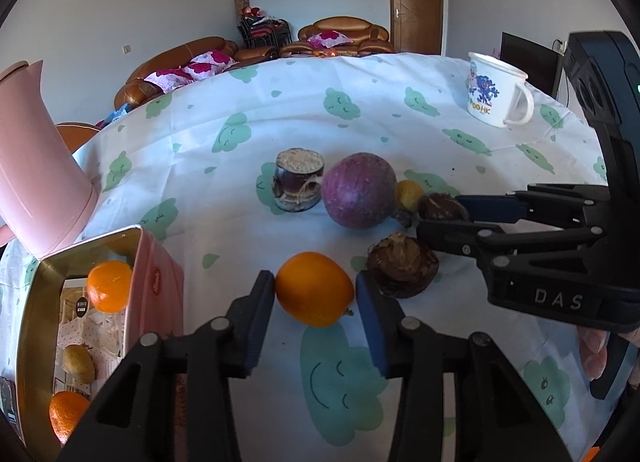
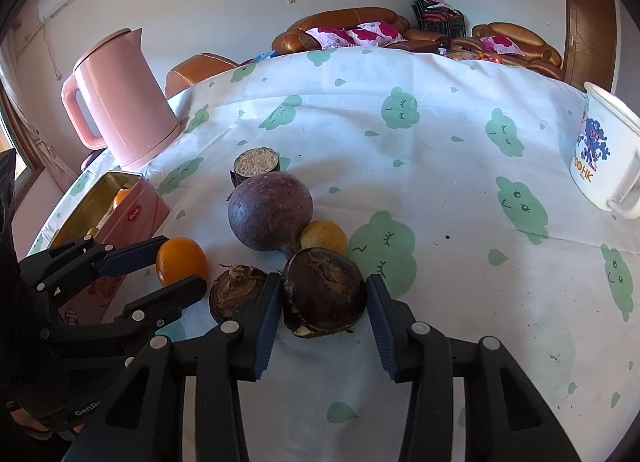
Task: Organize fruits
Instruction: 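Lift the orange with the left tool while the right tool lifts the dark brown fruit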
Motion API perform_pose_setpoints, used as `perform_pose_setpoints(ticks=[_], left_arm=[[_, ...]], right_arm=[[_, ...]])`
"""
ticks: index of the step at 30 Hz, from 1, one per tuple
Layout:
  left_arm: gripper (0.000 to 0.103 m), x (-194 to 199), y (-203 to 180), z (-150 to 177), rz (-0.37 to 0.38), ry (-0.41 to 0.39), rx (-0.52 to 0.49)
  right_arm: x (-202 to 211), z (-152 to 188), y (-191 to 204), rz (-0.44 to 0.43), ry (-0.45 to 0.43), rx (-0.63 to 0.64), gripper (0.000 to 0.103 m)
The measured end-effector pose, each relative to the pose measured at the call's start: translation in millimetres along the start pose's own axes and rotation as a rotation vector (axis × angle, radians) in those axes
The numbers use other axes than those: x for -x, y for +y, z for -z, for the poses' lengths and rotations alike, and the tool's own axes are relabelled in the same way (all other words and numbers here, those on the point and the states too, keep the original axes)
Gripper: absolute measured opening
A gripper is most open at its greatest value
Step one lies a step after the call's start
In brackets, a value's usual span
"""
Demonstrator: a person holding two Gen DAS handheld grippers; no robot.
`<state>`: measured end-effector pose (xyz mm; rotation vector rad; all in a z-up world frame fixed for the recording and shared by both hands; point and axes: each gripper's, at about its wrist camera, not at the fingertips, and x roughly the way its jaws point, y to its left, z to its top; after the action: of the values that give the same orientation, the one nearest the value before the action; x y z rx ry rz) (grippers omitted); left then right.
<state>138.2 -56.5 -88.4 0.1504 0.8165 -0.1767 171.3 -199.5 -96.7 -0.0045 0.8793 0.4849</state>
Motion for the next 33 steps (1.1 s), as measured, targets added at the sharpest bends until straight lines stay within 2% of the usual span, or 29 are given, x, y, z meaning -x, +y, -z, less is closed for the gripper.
perform_pose_setpoints(ticks=[8, 13, 33], left_arm=[[0.041, 8, 0, 1, 0.029, -0.045, 0.003], [0.041, 16, 1, 1, 0.020, -0.089, 0.004], [0.041, 37, 0, 4, -0.025, -0.204, 0.003]], right_arm=[[8, 1, 9, 0.027, -0.046, 0.042, 0.044], [19, 3, 18, 0.064, -0.105, 0.084, 0.044], [45, 9, 27, 0.064, -0.258, 0.131, 0.044]])
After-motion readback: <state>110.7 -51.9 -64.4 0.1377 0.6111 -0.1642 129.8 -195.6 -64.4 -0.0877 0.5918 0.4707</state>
